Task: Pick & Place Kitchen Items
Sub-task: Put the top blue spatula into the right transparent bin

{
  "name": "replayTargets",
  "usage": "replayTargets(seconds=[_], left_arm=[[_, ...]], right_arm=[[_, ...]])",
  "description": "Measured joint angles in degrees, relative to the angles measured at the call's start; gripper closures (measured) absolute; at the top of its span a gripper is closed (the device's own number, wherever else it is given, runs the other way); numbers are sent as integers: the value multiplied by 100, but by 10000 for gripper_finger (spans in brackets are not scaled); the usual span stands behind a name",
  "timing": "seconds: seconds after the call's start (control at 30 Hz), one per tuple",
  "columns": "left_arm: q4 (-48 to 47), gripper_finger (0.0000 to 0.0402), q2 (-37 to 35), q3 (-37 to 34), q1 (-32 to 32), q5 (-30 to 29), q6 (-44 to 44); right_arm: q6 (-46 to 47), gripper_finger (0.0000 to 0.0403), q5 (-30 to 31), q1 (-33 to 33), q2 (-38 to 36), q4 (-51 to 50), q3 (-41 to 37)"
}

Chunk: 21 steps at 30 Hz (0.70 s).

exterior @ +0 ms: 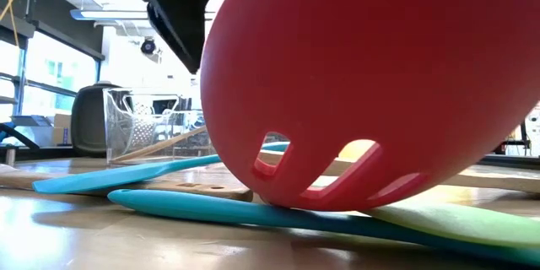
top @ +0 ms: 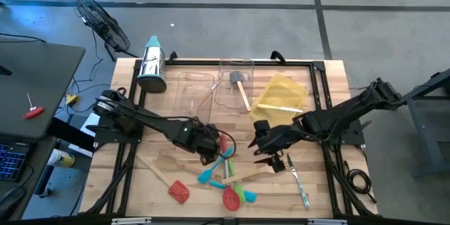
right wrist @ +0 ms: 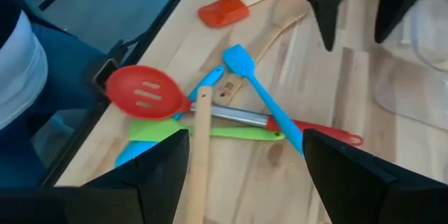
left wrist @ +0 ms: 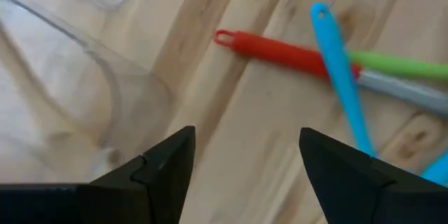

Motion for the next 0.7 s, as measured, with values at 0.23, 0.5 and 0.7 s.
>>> replayTargets(seconds=[0.23,0.5,0.7], left_arm=[[463,151,7,-186,0,458,-479],[1470,151,7,-581,-2,917,-953],[1746,151,9,-638,-100,1018,-966]], right_arm=[[257,132,0,446,2,2,0],[825,132,32,969,9,8,0],[1148,132,501,1435,9,79,0]])
